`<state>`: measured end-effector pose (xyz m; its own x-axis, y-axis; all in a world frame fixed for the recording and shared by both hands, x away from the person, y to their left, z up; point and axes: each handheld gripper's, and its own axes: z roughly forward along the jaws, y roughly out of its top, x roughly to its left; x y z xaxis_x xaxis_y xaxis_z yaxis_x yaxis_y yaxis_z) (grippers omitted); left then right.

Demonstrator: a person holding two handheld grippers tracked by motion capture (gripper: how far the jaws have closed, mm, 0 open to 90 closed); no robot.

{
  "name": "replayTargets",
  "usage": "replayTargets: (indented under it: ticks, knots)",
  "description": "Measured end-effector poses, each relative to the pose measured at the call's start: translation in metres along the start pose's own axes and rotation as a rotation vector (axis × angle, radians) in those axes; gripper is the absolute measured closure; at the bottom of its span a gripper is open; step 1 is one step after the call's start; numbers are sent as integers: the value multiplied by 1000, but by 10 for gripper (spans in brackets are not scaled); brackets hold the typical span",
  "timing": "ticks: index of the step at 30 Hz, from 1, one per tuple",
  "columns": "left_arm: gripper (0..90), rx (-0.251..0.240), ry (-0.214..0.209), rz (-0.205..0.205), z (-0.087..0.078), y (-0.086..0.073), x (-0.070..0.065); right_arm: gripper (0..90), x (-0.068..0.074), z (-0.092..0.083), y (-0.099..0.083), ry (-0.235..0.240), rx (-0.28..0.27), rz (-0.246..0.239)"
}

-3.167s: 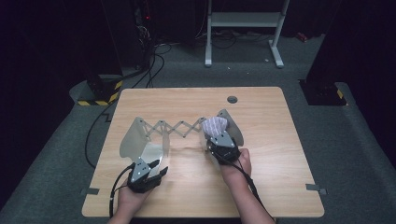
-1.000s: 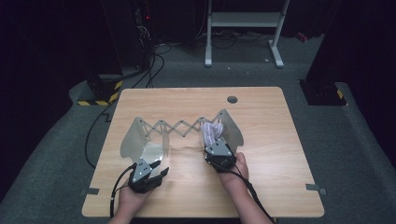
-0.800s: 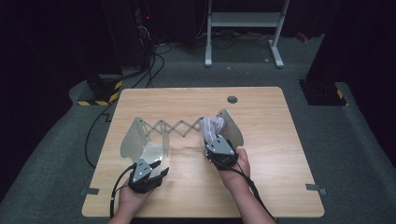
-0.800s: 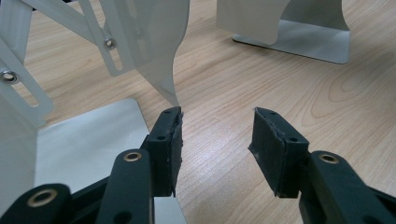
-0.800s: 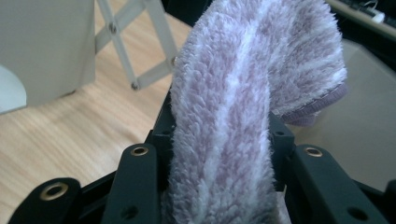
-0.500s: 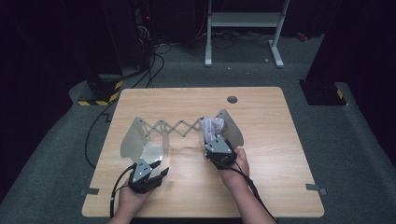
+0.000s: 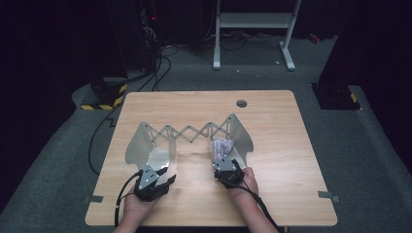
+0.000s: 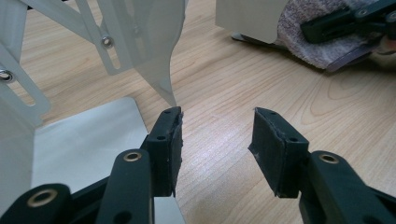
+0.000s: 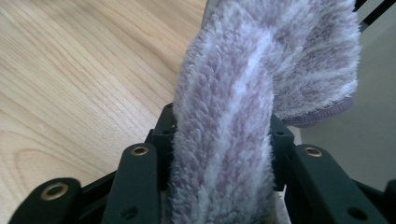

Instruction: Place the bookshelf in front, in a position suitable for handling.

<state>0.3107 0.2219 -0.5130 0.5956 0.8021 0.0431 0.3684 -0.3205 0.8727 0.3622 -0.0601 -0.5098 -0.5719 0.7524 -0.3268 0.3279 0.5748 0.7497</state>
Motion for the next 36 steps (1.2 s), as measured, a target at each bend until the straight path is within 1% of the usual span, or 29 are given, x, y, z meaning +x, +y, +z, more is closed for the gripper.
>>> replayTargets:
  ticks: [2,8,13,16,18,20,22,24,26,27,30,31,34,36]
  knots:
    - [529,2,0,-1,0,0,0,595,0,-4,2,-1,-13,-4]
    - [529,4,-2,3,1,0,0,593,-2,-27,15,-12,-80,-6]
    - [529,5,-1,2,1,0,0,591,-9,-46,29,-29,-151,-3]
    - [529,4,-2,3,1,0,-1,592,-14,-52,39,-43,-180,3]
    - [529,4,-2,3,1,0,-1,592,-17,-51,46,-55,-186,-5]
    - [529,4,-3,2,1,0,-1,592,-21,-46,52,-69,-181,-8]
    - [529,1,-3,1,0,0,-1,593,-25,-38,58,-75,-156,-12]
    - [529,1,-1,4,0,0,0,596,-26,-30,60,-75,-139,-20]
    - [528,0,-1,-2,-1,0,1,597,-26,-22,59,-74,-109,-24]
    - [529,0,-1,-1,-1,0,1,597,-26,-17,58,-70,-93,-29]
    - [528,0,-2,-1,-1,0,2,598,-22,-11,51,-61,-70,-30]
    - [529,0,-3,0,-1,0,2,598,-20,-8,48,-56,-62,-38]
    - [529,-1,-4,0,-1,0,1,598,-15,1,36,-41,-14,-49]
    - [529,-1,-3,0,-1,0,1,598,-12,7,29,-28,9,-47]
